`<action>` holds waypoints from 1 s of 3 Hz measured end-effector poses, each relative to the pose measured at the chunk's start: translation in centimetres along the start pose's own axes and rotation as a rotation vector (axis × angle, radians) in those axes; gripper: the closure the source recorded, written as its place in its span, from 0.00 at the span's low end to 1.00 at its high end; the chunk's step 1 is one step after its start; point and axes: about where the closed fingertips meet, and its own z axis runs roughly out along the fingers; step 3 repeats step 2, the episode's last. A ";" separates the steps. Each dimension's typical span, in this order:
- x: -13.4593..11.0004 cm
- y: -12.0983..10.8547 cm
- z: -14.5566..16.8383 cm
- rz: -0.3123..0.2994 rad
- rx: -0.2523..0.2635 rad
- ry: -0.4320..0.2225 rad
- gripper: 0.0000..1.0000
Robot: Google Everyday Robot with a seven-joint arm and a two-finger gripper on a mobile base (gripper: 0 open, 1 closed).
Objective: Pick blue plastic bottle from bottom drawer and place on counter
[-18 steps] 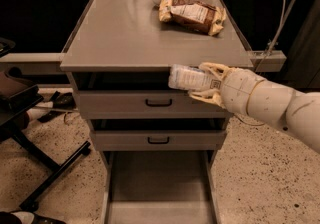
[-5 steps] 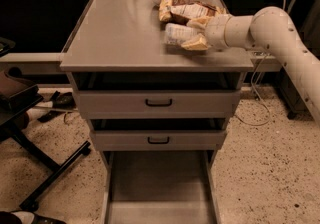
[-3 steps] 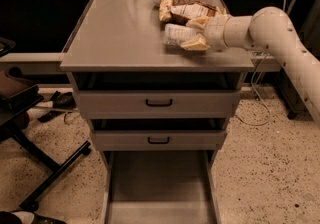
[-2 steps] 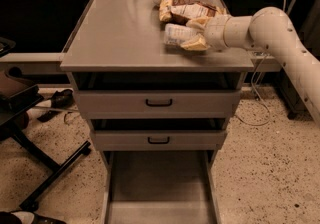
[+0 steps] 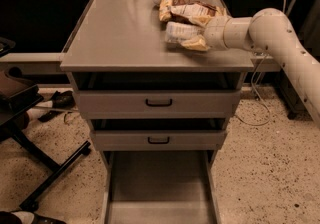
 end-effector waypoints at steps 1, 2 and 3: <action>0.0 0.0 0.0 0.000 0.000 0.000 0.00; 0.0 0.0 0.0 0.000 0.000 0.000 0.00; 0.0 0.0 0.0 0.000 0.000 0.000 0.00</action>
Offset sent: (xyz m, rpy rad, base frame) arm 0.0000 0.0000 0.0000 0.0000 0.0000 0.0000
